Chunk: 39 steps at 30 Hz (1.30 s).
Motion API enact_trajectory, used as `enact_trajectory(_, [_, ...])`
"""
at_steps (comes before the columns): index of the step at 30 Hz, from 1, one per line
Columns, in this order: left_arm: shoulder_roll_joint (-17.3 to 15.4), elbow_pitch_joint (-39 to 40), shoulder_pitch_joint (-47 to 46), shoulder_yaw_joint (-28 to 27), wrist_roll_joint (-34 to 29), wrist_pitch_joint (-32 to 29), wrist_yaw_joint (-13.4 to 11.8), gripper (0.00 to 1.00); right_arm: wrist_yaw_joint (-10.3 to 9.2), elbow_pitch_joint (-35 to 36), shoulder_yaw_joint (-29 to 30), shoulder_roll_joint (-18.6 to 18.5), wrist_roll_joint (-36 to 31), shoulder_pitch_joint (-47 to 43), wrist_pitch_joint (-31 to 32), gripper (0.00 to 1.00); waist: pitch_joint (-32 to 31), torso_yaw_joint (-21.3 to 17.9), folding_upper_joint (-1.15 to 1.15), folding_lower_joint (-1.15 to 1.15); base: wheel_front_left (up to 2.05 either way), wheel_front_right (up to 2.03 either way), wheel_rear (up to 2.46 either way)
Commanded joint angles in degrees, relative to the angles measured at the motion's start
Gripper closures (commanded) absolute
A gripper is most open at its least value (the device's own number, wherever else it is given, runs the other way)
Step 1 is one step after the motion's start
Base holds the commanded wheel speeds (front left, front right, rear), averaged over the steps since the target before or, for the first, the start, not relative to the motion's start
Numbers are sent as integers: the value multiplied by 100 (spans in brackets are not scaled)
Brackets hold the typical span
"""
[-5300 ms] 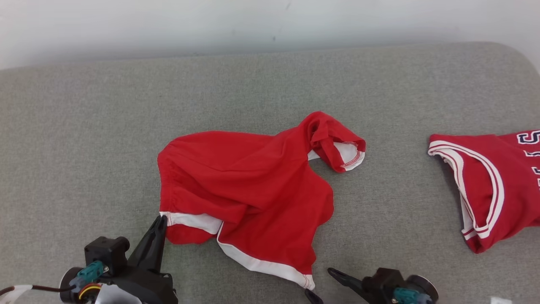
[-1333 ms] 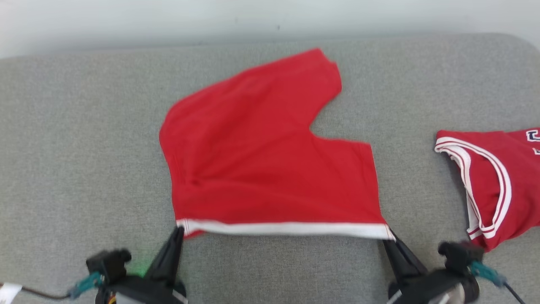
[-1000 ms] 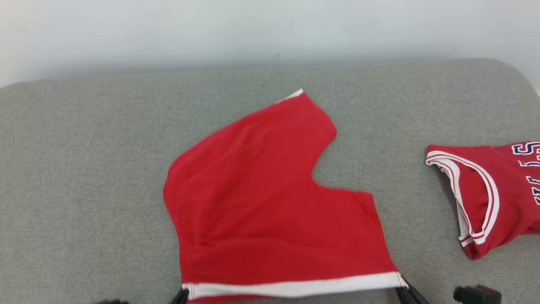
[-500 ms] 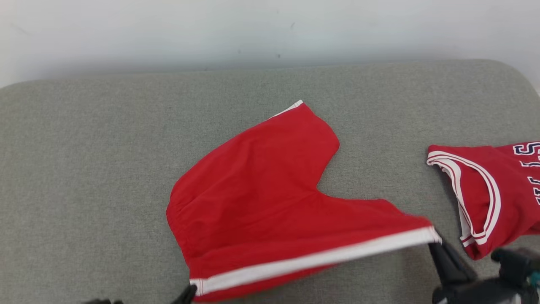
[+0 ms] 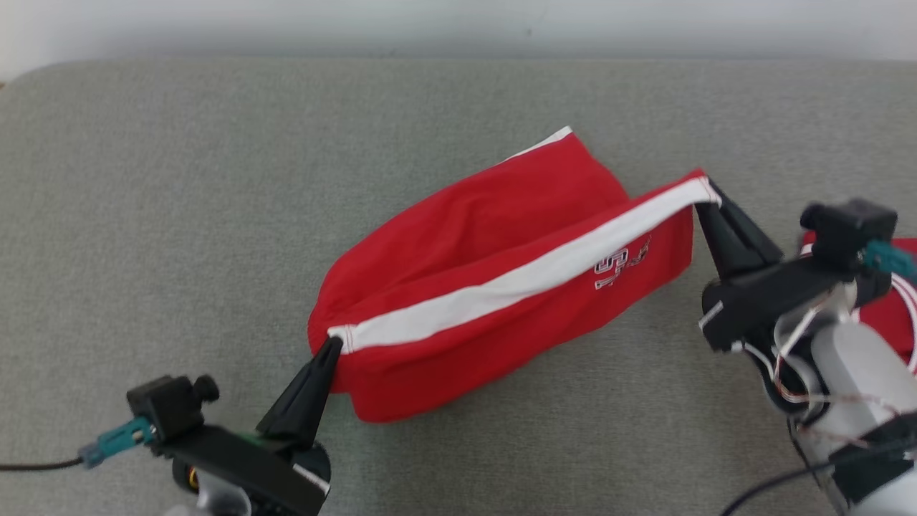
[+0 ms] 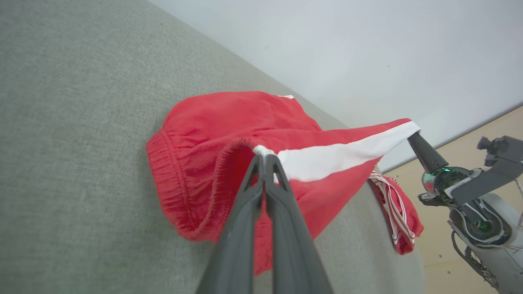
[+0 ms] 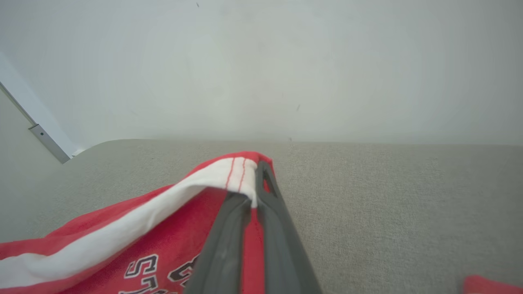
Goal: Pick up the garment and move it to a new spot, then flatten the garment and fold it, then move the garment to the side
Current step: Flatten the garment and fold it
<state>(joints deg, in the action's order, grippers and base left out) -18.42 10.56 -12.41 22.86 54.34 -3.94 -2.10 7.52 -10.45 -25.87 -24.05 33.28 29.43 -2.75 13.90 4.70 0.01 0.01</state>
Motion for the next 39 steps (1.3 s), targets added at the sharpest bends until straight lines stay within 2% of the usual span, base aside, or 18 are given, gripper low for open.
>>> enact_trajectory(1, [125,-141,-229,8,-35,83,45,100,-6,-259,-217,-104,72,375,-66,100,351,325,-1,-1,0,0,0])
enact_trajectory(5, [333,-463,-618,26,-103,234,109,100,-6,-805,-649,-201,226,1054,-175,100,536,504,-1,-1,0,0,0])
enact_trajectory(7, [515,-788,-959,40,-207,391,130,100,-6,-1335,-1023,-234,448,1627,-289,100,713,662,-1,-1,0,0,0])
enact_trajectory(15, [947,-1638,-1715,113,-490,885,214,100,-6,-2631,-1799,-265,988,2678,-569,100,1028,959,-1,-1,0,0,0])
enact_trajectory(22, [1170,-2193,-2043,75,-722,1418,120,100,-6,-3273,-2383,-298,1383,3222,-786,100,1158,1063,-1,-1,0,0,0])
enact_trajectory(30, [1364,-2586,-2189,50,-613,1702,264,100,-6,-3655,-2959,-322,1824,3555,-911,100,1193,1151,-1,-1,0,0,0])
enact_trajectory(31, [1375,-2631,-2200,60,-623,1728,279,86,-6,-3679,-3021,-325,1876,3575,-939,61,1186,1150,-1,-1,0,0,0])
enact_trajectory(32, [1385,-2665,-2209,61,-632,1738,297,65,-6,-3698,-3046,-317,1962,3576,-978,15,1171,1143,-1,-1,0,0,0])
enact_trajectory(33, [1386,-2698,-2222,73,-678,1766,286,18,-6,-3718,-3071,-307,2039,3560,-1005,0,1154,1130,-1,-1,0,0,0])
enact_trajectory(34, [1382,-2718,-2227,64,-745,1792,277,0,-6,-3715,-3109,-314,2061,3558,-1069,0,1127,1107,-1,-1,0,0,0])
enact_trajectory(36, [1371,-2728,-2185,16,-906,1837,225,0,-6,-3701,-3043,-309,2201,3474,-1170,0,1067,1052,-1,-1,0,0,0])
enact_trajectory(39, [1315,-2622,-2025,-132,-1286,1888,1,0,-6,-3609,-2947,-296,2174,3274,-1243,0,949,923,-1,-1,0,0,0])
